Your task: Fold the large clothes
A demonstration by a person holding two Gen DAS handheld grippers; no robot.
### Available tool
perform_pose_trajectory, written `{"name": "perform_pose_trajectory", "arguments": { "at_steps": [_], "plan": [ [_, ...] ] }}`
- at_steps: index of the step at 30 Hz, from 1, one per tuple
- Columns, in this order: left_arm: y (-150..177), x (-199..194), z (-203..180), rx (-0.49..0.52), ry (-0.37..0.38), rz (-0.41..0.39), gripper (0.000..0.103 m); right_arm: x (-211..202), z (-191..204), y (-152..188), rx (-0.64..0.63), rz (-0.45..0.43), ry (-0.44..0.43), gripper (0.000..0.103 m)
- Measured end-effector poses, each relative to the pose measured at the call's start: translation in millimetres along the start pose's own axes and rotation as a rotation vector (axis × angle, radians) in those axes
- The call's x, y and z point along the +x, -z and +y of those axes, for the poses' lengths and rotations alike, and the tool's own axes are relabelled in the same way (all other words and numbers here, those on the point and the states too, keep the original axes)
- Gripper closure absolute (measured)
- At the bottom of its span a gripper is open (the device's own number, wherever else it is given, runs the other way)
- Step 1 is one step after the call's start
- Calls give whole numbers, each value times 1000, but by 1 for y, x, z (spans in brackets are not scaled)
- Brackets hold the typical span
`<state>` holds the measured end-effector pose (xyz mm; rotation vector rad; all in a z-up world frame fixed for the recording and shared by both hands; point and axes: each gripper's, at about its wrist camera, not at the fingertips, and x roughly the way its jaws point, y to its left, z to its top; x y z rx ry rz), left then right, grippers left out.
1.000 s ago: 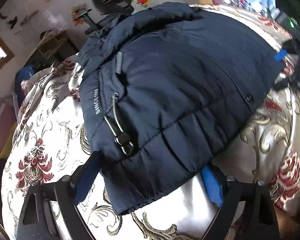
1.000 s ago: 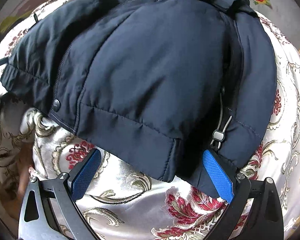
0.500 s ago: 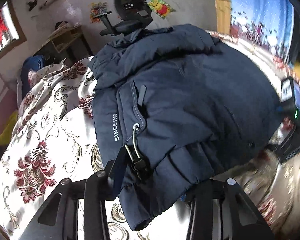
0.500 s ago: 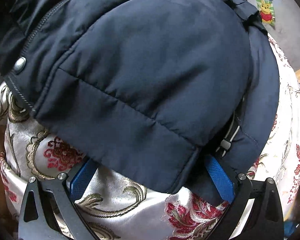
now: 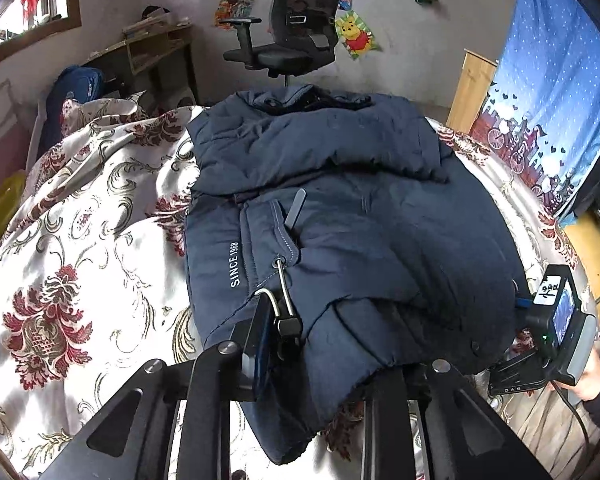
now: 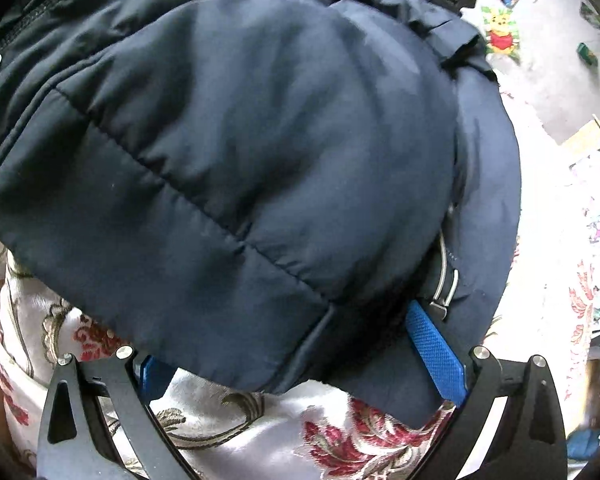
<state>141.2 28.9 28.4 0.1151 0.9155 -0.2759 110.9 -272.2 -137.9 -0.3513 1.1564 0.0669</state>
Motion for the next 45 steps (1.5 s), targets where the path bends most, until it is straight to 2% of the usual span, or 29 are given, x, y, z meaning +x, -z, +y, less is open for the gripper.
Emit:
{"name": "perform_pose_trajectory", "arguments": {
  "at_steps": [1, 4, 7, 10, 16, 19, 23, 29, 31, 35, 40, 43, 45],
  "plan": [
    [-1, 0, 0, 0, -1, -1, 81, -3, -4, 1, 9, -18, 7, 9],
    [-2, -2, 0, 1, -10, -1, 82, -20, -17, -6, 53, -88, -7, 10],
    [-6, -5, 2, -13, -9, -9, 83, -48, -39, -7, 129, -227, -14, 10],
    [-13, -12, 4, -24, -18, -44, 84, -76, -69, -3, 214, -373, -59, 10],
    [-48, -13, 8, -43, -31, -82, 84, -79, -121, -5, 368, -470, -183, 10],
    [-67, -12, 3, -29, -49, -107, 85, -80, -122, -5, 403, -504, -222, 10],
    [-94, -5, 1, -26, -68, -136, 85, -84, -116, -18, 362, -576, -168, 10],
    [-111, 1, 5, -48, -74, -159, 85, -102, -109, -16, 327, -691, -41, 10],
    [-111, 2, 5, -61, -72, -165, 85, -110, -106, -15, 296, -714, 15, 11],
    [-109, 3, 4, -69, -81, -167, 85, -118, -90, -16, 218, -744, 106, 19],
    [-114, 4, 4, -89, -88, -160, 85, -126, -80, -15, 187, -742, 29, 19],
    [-119, 6, 5, -108, -78, -161, 85, -123, -69, -14, 148, -703, -22, 19],
    [-121, 7, 4, -109, -77, -164, 85, -117, -58, -16, 101, -677, -25, 19]
  ]
}}
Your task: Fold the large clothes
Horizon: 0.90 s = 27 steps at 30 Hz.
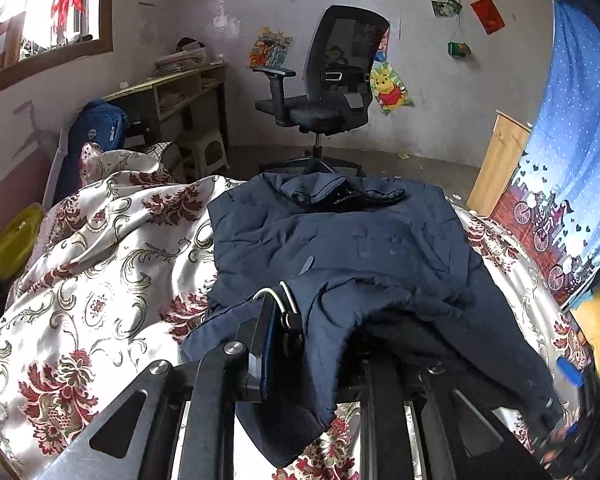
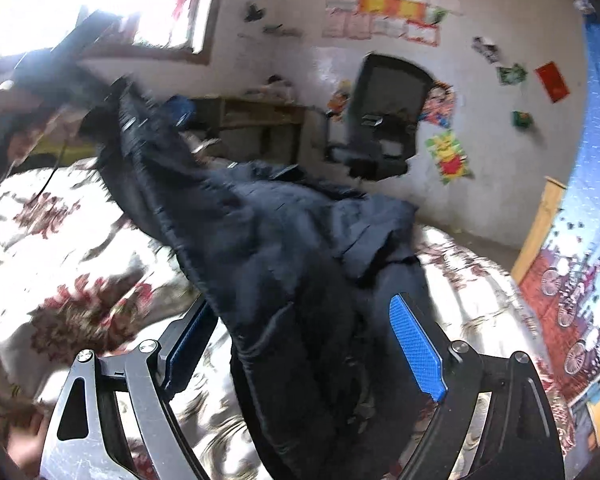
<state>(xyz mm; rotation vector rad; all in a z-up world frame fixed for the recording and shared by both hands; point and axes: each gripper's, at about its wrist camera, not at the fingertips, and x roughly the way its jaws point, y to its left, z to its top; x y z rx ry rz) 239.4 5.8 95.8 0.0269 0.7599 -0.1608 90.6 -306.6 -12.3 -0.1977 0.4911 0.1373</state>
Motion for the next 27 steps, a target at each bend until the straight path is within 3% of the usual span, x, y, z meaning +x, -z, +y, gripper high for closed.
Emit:
{"name": "perform_pose_trajectory", "arguments": {
  "at_steps": [8, 13, 15, 16, 17, 18, 20, 23, 27],
  "plan": [
    [-1, 3, -2, 1, 7, -7, 85, 17, 41, 10, -176, 102, 60, 19],
    [2, 1, -1, -9, 12, -13, 85, 12, 54, 10, -255, 91, 219, 20],
    [5, -1, 0, -9, 14, -15, 85, 5, 50, 8, -245, 66, 267, 32],
    [7, -2, 0, -7, 14, -15, 85, 2, 48, 7, -238, 59, 279, 51],
    [9, -3, 0, -6, 15, -16, 85, -5, 45, 4, -221, 46, 288, 60],
    [12, -5, 0, -6, 12, -18, 85, -10, 42, 3, -204, 32, 294, 63],
    [18, -10, 3, -10, 15, -20, 85, -23, 34, -3, -165, -7, 302, 80],
    [31, -18, 6, -6, 17, -22, 85, -39, 22, -12, -107, -54, 285, 90],
    [51, -37, 13, -10, 32, -36, 87, -56, 12, -17, -58, -95, 252, 94]
  ]
}}
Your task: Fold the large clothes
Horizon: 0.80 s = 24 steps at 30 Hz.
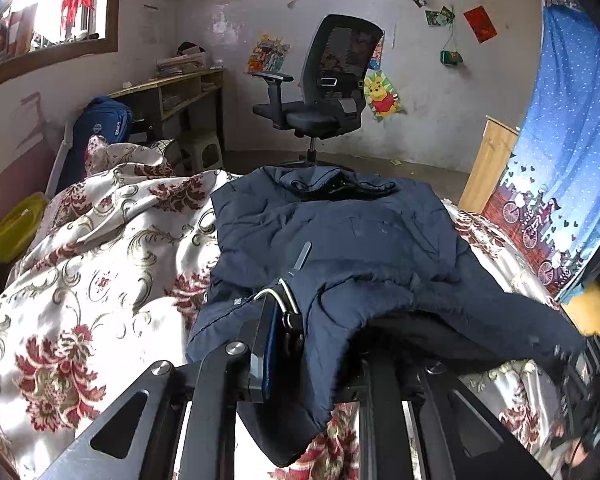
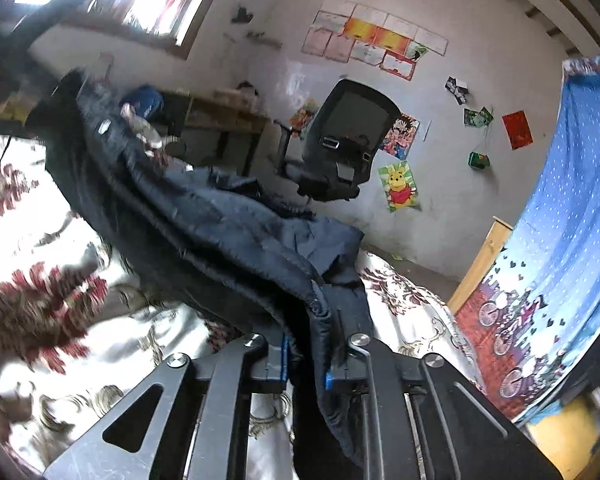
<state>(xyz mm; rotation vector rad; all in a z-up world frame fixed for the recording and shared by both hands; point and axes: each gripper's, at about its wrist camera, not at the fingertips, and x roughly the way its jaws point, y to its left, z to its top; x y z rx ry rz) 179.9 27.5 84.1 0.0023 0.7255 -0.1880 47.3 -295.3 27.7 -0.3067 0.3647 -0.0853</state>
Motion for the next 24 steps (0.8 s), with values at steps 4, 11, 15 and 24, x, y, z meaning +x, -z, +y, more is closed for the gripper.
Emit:
{"name": "perform_pose_trajectory", "arguments": {
  "at_steps": [4, 11, 15, 24],
  "plan": [
    [18, -26, 3, 17, 5, -22, 88, -11, -9, -7, 36, -20, -11, 96],
    [30, -79, 0, 58, 5, -90, 90, -47, -27, -31, 74, -77, -28, 97],
    [31, -107, -1, 68, 8, -125, 91, -73, -34, -39, 78, -108, -37, 97],
    [21, -145, -8, 75, -45, -158, 91, -108, -49, -59, 109, -180, -63, 97]
  ]
}}
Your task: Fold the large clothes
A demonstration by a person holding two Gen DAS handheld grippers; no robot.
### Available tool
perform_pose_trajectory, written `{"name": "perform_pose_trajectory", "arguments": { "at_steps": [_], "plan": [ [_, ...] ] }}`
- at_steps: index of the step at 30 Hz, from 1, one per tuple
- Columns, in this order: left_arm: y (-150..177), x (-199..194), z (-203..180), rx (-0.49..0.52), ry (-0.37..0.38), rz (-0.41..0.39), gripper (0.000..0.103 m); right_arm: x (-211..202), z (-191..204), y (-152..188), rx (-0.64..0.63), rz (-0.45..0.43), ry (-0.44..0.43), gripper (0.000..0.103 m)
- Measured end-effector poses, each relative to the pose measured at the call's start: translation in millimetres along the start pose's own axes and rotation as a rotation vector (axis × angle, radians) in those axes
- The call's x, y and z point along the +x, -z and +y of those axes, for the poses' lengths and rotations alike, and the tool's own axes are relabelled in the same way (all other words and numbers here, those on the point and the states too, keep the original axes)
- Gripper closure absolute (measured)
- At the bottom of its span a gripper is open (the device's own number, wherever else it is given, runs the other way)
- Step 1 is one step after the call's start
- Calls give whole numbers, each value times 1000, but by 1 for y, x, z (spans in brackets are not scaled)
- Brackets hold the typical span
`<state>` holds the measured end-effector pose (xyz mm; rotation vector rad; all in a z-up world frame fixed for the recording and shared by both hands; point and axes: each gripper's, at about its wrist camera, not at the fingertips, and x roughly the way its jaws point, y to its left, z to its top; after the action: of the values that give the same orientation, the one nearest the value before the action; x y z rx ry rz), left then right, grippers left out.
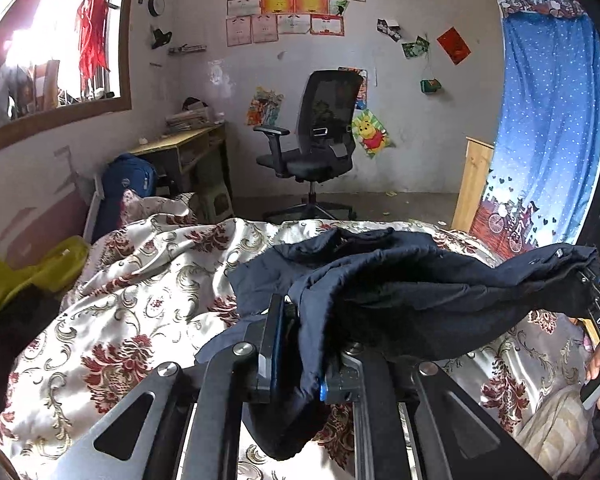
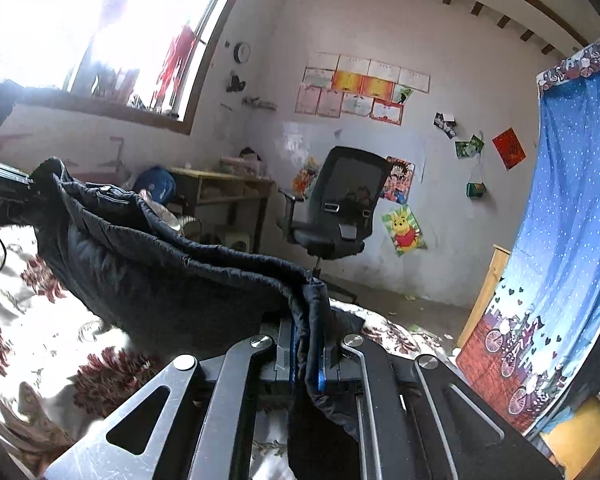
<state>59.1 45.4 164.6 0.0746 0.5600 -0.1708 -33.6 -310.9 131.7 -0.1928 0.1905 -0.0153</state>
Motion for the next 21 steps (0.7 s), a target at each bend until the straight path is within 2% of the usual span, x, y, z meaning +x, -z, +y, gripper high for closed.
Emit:
{"name": "perform_pose_trajectory", "arguments": {
  "at_steps": [6, 13, 21],
  "plan": [
    [-8, 10, 2, -36, -5, 32, 91, 17, -13, 1, 31, 29, -32, 97],
    [-6, 29, -8, -30, -12, 56, 91, 51, -39, 18, 79, 121, -90, 97],
    [-3, 41, -22, 2, -33, 48, 91, 69, -45, 41, 84, 145, -88, 97]
  ]
}}
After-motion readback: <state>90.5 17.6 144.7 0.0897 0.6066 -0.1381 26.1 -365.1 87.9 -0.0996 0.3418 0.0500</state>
